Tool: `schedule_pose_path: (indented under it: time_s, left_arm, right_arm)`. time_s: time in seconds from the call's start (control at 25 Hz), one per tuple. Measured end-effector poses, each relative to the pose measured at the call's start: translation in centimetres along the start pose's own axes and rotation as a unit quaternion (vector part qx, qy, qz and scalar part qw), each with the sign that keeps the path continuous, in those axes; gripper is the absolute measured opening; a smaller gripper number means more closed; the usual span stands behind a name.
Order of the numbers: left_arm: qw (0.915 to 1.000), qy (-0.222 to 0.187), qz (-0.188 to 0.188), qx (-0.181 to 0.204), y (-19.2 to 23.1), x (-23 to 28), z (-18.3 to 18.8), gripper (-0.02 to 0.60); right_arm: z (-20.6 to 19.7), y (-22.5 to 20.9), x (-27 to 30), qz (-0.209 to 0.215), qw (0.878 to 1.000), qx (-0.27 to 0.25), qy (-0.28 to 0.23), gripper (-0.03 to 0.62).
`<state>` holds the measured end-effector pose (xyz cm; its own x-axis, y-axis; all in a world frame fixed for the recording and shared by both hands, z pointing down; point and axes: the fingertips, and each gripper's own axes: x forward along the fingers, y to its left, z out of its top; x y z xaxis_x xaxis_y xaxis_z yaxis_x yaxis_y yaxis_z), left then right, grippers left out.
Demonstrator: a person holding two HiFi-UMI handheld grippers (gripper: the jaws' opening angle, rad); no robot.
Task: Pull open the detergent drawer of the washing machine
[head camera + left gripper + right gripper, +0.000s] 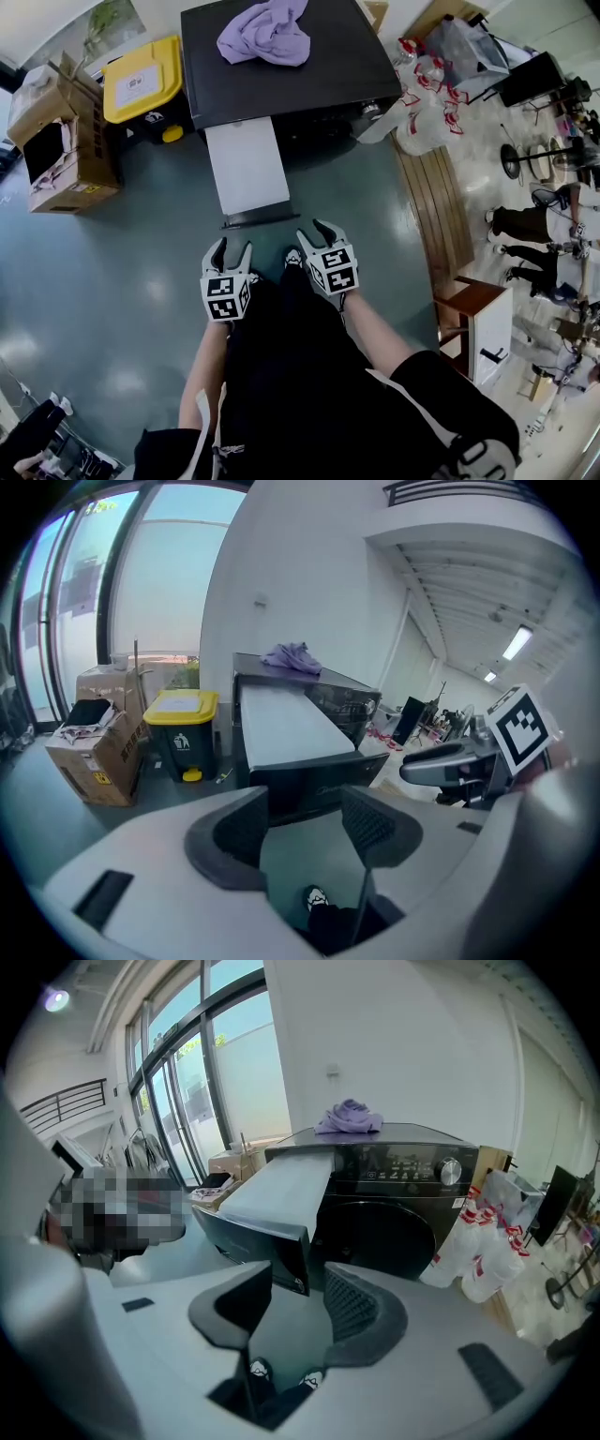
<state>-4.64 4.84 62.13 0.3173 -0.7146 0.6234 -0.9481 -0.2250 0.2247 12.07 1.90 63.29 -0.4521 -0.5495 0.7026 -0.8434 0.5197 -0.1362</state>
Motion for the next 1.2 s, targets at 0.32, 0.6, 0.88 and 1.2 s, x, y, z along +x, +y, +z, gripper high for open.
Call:
schedule_pose_path:
  time_s: [0.32, 0.6, 0.88, 1.2]
  left_arm:
    - [0.9999, -0.010, -0.007, -0.001, -0.1, -1.5, 1.9, 0.250]
    - [0.9988, -0.030, -0.005, -0.039, -0.4, -1.0, 4.8, 0.243]
    - [0.9970, -0.073, -0.019, -0.020, -1.1, -0.5, 9.7, 0.049]
    - [0.9958, -0.088, -0.009, -0.022, -0.8, -0.7, 14.0, 0.021]
  right_arm:
    - [1.7, 0.3, -1.9, 0.004, 1.000, -0.007, -0.008, 0.175]
    - [5.3, 1.8, -1.5, 0.024, 0.999, -0.025, -0.026, 0.156]
    - [9.1, 3.3, -0.3, 0.047, 0.998, -0.019, -0.037, 0.009]
    - [13.7, 5.0, -0.3, 0.074, 0.995, -0.040, -0.056, 0.008]
